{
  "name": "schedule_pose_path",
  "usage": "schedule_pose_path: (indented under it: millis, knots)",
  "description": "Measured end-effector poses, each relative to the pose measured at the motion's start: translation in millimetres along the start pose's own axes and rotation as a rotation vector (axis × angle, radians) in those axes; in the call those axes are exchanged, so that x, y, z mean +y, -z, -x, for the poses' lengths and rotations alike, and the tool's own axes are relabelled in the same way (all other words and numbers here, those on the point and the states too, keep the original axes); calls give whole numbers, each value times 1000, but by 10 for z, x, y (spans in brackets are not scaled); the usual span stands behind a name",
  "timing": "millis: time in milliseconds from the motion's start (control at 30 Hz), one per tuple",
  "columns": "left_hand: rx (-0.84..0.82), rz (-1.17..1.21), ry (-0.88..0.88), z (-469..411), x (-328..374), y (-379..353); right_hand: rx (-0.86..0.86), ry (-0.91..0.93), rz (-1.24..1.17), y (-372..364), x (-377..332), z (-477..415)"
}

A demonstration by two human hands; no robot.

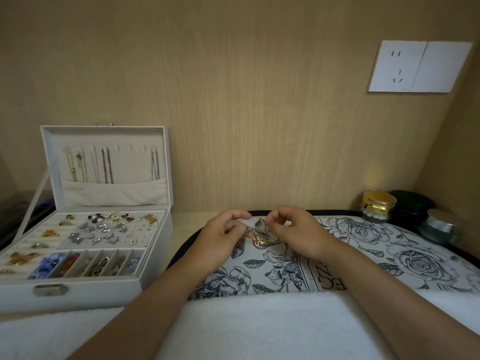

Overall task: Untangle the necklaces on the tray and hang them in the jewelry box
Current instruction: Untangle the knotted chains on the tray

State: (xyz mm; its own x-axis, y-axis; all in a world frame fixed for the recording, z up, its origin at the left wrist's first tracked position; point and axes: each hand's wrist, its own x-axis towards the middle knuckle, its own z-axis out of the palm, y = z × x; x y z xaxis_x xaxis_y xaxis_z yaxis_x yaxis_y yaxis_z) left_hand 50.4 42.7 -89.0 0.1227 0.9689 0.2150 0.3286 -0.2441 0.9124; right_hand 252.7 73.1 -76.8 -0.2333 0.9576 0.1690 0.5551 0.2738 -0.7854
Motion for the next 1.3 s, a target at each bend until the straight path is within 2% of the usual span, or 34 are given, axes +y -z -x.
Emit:
schedule_pose_path:
  millis: [167,333,500,633,800,1000,1067,1200,1300]
  knots:
    - [-17,115,43,26,42,-4,-126,59,150,2,-68,65]
    - [-28,78,5,35,55,-18,-196,97,-141,-24,-208,111]
    - [-53,36,-15,52,43,-34,-216,60,-202,50,-146,54]
    - [-57,39,24,47,42,-11,-163,49,-195,101,-106,23]
    - [-175,112,18,44,23,43,-98,62,-115,96,-35,-11]
    - [-171,110,16,37,8,29,-93,62,113,76,-30,33]
    - [-156,110,16,36,6,26,-24,116,272,48,-59,45]
    - [-148,88,-6,33,-10,22,-43,245,110,-26,-110,39]
    - [-142,70,-4,33,-10,14,-51,291,92,-45,-93,34]
